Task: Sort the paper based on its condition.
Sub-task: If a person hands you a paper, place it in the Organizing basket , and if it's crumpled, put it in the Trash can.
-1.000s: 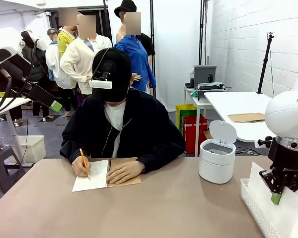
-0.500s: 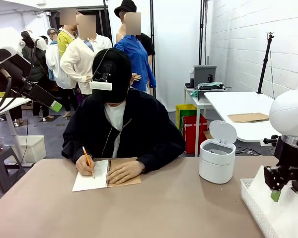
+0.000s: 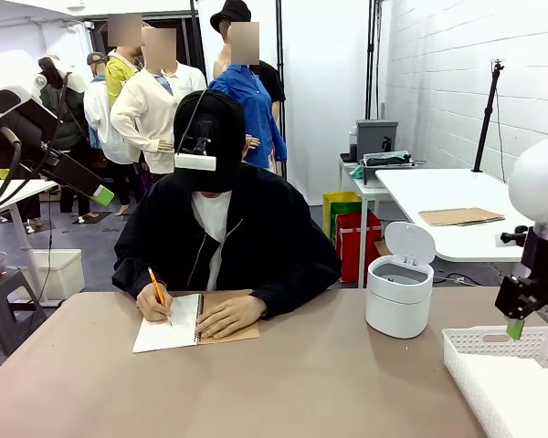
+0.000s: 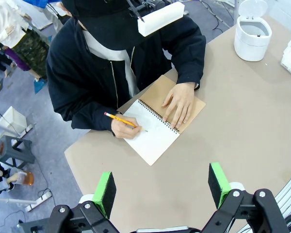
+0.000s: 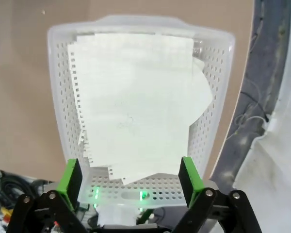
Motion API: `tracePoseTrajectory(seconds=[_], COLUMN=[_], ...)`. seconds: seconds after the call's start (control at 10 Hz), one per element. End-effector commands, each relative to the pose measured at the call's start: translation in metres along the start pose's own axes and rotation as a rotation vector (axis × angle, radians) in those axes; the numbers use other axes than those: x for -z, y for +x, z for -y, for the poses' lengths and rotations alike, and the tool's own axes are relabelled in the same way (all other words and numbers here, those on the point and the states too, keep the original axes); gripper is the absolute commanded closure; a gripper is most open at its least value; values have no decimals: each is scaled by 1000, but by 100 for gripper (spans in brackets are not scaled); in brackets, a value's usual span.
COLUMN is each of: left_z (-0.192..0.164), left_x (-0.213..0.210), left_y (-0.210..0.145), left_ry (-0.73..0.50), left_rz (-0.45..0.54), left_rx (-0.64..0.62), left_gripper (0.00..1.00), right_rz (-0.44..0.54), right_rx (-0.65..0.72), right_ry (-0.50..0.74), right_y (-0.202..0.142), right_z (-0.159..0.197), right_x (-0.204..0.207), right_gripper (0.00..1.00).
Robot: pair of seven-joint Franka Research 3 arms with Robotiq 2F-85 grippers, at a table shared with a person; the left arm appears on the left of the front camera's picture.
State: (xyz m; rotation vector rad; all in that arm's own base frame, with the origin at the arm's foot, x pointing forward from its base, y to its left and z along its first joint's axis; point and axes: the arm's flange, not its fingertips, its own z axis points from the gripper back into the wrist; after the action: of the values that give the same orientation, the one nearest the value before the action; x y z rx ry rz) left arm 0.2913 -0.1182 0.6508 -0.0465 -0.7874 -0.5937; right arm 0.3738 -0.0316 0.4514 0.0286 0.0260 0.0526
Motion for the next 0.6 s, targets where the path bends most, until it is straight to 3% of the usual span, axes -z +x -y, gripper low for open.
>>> tracePoseTrajectory(seconds=[0.0, 0.3, 0.5], left_z=[0, 0, 0], left_x=[0, 0, 0], left_y=[0, 0, 0], left_ry=[0, 0, 0], left_rz=[1, 1, 1], left_rx=[-3, -3, -3], left_gripper=[0, 0, 0], right_rz=[-3, 40, 56], right_rx=[-80, -193, -175], right_ry=[31, 108, 164], right_y=[8, 7, 8], right_z=[6, 7, 7], right_x=[-15, -39, -45], right_gripper=[0, 0, 0])
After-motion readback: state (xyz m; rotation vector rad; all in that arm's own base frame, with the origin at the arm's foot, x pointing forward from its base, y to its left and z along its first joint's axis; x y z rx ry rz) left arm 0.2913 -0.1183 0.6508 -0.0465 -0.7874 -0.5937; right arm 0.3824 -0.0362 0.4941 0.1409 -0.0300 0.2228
